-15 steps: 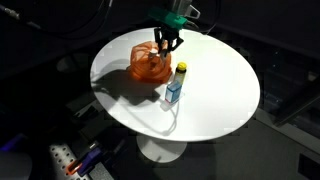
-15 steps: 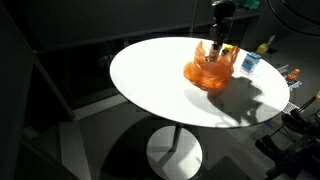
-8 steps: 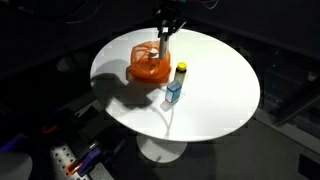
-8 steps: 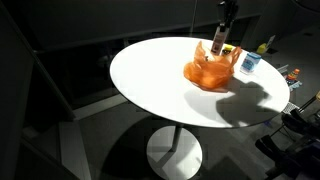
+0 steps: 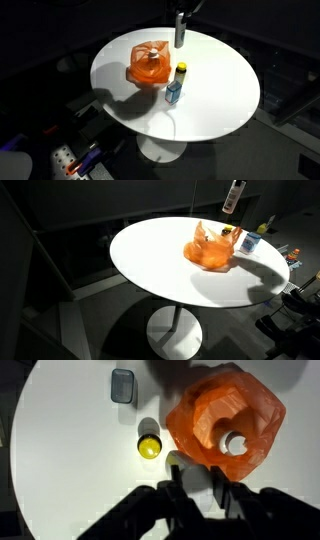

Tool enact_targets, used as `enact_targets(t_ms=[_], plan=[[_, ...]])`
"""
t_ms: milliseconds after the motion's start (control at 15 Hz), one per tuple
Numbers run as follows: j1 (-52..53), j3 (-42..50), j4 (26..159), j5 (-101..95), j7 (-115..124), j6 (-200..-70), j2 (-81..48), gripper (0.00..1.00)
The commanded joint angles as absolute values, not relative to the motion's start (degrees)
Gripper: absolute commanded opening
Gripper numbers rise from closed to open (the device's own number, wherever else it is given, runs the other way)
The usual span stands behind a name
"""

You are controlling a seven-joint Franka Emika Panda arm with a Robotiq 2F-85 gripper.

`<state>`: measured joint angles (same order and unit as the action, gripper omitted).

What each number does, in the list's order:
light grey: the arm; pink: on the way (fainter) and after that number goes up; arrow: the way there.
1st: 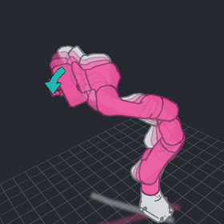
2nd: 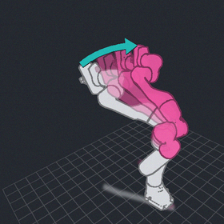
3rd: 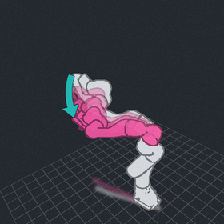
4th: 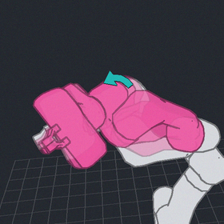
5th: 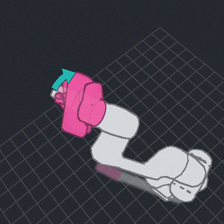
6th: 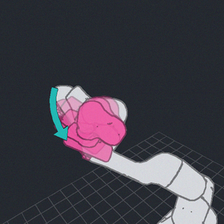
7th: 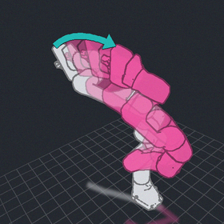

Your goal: Remove one bottle from the plastic

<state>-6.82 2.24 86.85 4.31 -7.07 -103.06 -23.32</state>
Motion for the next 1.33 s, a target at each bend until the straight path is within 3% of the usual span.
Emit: enact_targets(t_ms=[0, 1267], plan=[[-9.2, 4.0, 85.2, 6.8, -4.5, -101.4, -22.8, 0.10], [-15.1, 6.7, 79.5, 11.4, -0.5, -103.3, -35.7, 0.10]])
